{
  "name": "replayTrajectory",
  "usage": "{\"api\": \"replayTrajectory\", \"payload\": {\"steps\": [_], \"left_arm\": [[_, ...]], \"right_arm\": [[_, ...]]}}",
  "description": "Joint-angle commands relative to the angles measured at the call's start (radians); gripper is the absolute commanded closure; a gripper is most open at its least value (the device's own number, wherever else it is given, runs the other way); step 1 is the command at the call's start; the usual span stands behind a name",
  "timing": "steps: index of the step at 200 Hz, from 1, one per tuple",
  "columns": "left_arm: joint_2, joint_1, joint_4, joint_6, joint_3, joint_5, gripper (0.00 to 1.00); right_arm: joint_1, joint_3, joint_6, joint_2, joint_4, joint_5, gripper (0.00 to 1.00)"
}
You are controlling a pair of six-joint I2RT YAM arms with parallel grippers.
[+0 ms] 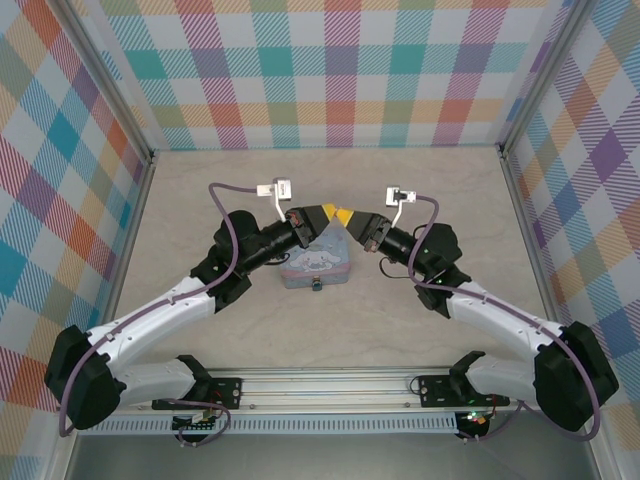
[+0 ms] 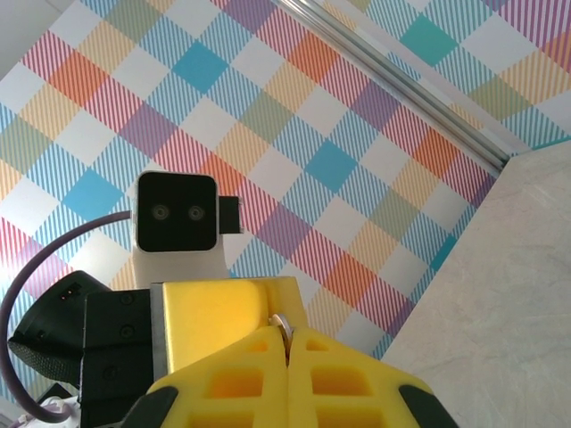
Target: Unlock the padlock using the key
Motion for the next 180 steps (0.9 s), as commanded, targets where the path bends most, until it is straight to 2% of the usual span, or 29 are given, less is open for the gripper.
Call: {"api": "replayTrajectory", "payload": {"steps": [1, 26, 46, 59, 82, 120, 130, 180], "left_arm": [[-0.047, 0.003, -0.044, 0.078, 0.045, -0.015, 1.00], [-0.082, 0.003, -0.184, 0.223, 0.086, 0.019, 1.00], [-0.097, 0.003, -0.342, 0.379, 0.155, 0.108, 1.00], [-0.097, 0.003, -0.451, 0.471, 0.209, 0.164, 1.00], [-0.086, 0.003, -0.605, 0.601, 0.288, 0.278, 1.00], [-0.058, 0.003, -0.731, 0.702, 0.374, 0.368, 1.00], [-0.051, 0.002, -0.774, 0.714, 0.385, 0.373, 1.00], [-0.036, 0.003, -0.790, 0.733, 0.405, 0.384, 1.00]], "right_arm": [[0.007, -0.019, -0.053, -0.067, -0.062, 0.010, 0.81], [-0.032, -0.025, -0.167, -0.153, -0.205, -0.050, 0.59], [-0.097, -0.029, -0.248, -0.209, -0.287, -0.177, 0.46], [-0.145, -0.030, -0.278, -0.228, -0.290, -0.282, 0.42], [-0.184, 0.006, -0.356, -0.230, -0.331, -0.462, 0.39], [-0.181, 0.105, -0.427, -0.201, -0.390, -0.624, 0.36], [-0.174, 0.125, -0.433, -0.193, -0.394, -0.647, 0.36], [-0.128, 0.186, -0.501, -0.155, -0.451, -0.649, 0.39]]}}
